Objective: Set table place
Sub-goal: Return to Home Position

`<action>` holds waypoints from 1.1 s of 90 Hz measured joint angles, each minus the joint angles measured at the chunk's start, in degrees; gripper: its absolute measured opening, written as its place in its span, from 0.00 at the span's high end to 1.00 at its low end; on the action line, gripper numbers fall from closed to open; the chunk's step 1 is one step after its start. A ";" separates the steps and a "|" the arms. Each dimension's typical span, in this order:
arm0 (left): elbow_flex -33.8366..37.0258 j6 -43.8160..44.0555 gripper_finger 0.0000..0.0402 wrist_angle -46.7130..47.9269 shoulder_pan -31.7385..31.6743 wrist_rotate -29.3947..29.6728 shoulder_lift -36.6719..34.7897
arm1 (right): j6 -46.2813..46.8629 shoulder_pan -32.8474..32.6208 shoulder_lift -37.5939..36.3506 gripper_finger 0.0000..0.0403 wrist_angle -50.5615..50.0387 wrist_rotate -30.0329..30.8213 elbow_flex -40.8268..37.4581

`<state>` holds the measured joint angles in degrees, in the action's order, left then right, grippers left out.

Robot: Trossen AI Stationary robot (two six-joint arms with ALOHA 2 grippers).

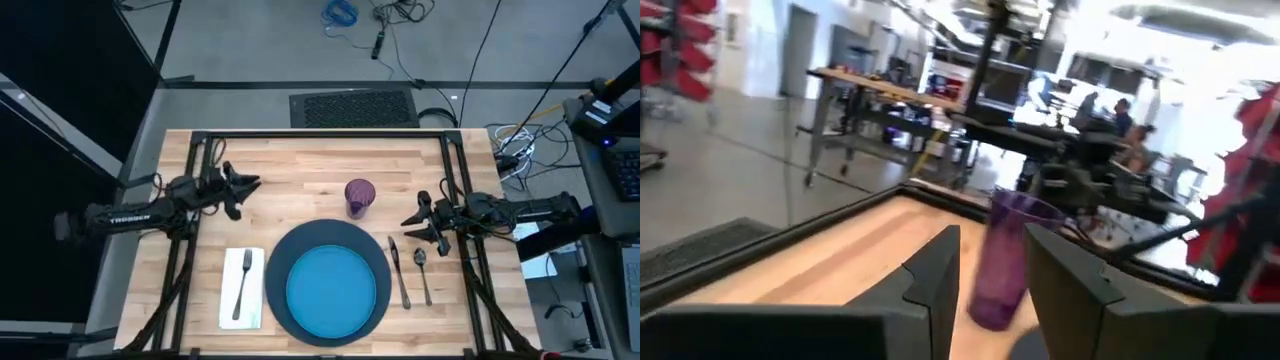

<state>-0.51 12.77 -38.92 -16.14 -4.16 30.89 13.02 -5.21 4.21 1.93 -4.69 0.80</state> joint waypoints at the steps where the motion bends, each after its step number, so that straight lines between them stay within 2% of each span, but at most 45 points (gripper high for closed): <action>1: 0.00 -0.46 0.76 -0.07 0.58 0.38 -0.12 | 0.00 0.00 0.00 0.69 0.00 0.10 0.00; 13: 0.00 -4.96 0.76 0.42 4.67 2.92 -3.11 | 0.00 0.00 -0.01 0.69 -0.02 0.24 0.00; 37: 0.02 -7.36 0.76 8.47 5.09 1.60 -15.26 | -0.57 0.00 -0.02 0.69 0.03 0.22 0.00; 63: 0.04 -8.08 0.76 28.48 5.09 1.44 -30.90 | -0.89 -0.02 -0.04 0.69 0.32 0.20 0.00; 85: 0.04 -5.66 0.76 34.16 5.18 4.33 -30.90 | -2.22 -0.02 -0.02 0.69 3.52 0.13 0.01; 99: 0.04 -4.05 0.76 38.20 5.43 6.07 -30.87 | -2.43 -0.02 0.00 0.69 1.57 0.11 0.02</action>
<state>-0.47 8.71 -0.72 -10.71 1.91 0.02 10.59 -5.23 4.21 3.50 -4.58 0.82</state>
